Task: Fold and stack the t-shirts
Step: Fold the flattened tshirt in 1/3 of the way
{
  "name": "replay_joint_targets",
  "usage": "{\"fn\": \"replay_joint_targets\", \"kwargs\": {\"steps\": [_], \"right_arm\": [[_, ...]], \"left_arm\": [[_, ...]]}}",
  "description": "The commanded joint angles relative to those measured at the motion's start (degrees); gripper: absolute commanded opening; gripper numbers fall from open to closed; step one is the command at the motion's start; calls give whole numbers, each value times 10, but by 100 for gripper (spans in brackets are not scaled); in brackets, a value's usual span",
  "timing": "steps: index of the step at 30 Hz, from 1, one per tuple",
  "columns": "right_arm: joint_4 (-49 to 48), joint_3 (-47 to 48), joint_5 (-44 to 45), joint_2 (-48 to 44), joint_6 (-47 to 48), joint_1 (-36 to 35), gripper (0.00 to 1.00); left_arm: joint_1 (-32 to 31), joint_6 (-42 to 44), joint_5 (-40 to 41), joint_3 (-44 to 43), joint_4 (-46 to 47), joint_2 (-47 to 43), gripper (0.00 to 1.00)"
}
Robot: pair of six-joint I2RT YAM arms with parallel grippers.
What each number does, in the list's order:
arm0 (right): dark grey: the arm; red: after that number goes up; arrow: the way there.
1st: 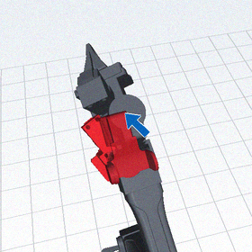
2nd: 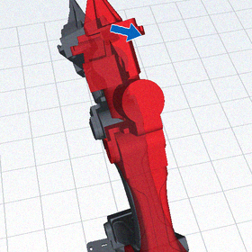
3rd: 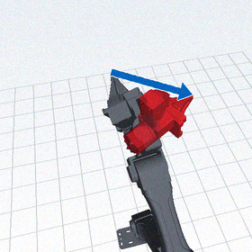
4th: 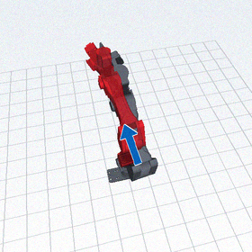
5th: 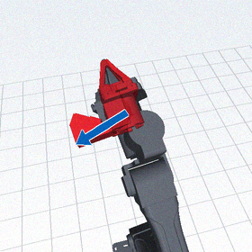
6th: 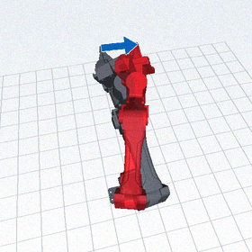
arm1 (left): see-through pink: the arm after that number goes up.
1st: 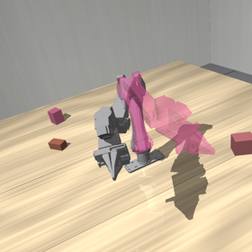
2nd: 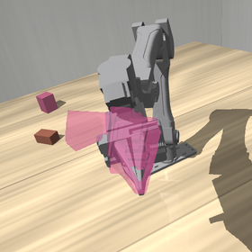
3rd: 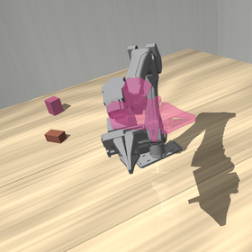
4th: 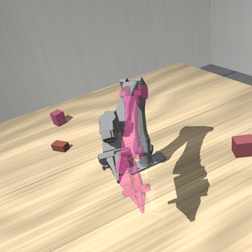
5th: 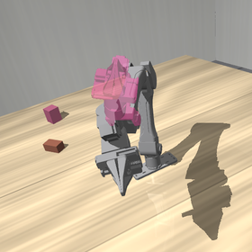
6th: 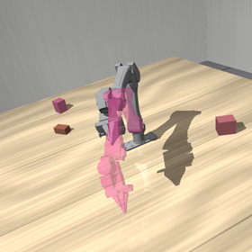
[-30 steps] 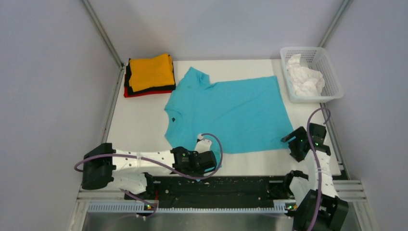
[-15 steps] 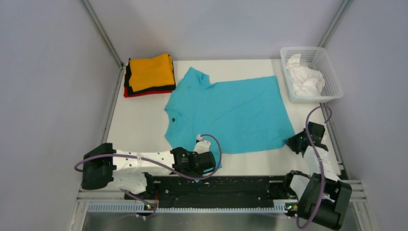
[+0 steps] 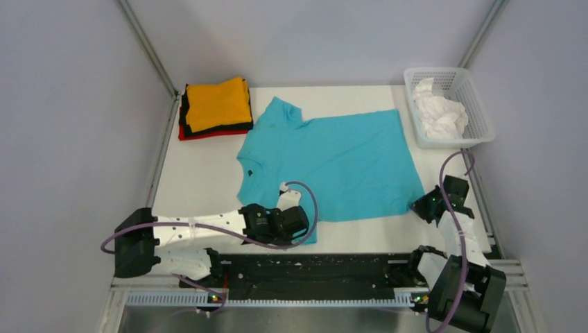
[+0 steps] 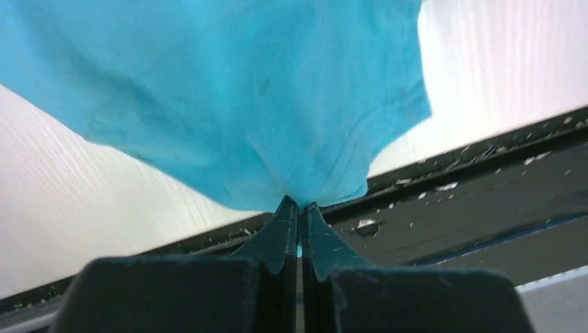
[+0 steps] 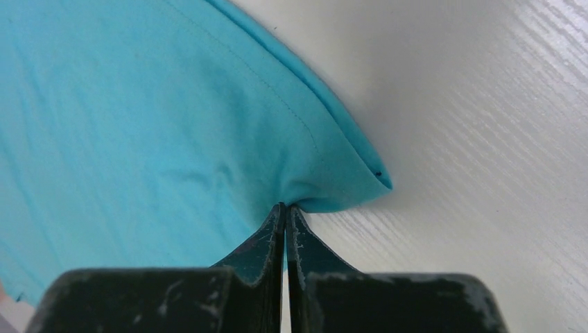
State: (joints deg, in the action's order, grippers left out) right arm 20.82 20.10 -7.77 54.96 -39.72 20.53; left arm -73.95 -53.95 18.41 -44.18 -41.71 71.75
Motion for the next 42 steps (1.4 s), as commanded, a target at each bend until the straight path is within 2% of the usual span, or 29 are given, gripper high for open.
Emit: {"fn": "replay_joint_targets", "kwargs": {"steps": [1, 7, 12, 19, 27, 31, 39, 42], "right_arm": [[42, 52, -50, -18, 39, 2, 0], [44, 98, -91, 2, 40, 1, 0], [12, 139, -76, 55, 19, -35, 0], [-1, 223, -50, 139, 2, -77, 0], [-9, 267, -31, 197, -3, -77, 0], [-10, 279, -30, 223, -3, -77, 0], [-18, 305, -28, 266, -1, -79, 0], [-17, 316, -26, 278, 1, -83, 0]], "left_arm": [[45, 64, 18, -55, 13, -9, 0], [156, 148, -24, -86, 59, -7, 0], [255, 216, -67, -115, 99, 1, 0], [357, 283, -131, -210, 92, 94, 0], [417, 367, -154, -315, 72, 192, 0], [443, 419, -216, -350, 84, 232, 0], [466, 485, -193, -446, 38, 321, 0], [476, 498, -211, -466, 32, 340, 0]]}}
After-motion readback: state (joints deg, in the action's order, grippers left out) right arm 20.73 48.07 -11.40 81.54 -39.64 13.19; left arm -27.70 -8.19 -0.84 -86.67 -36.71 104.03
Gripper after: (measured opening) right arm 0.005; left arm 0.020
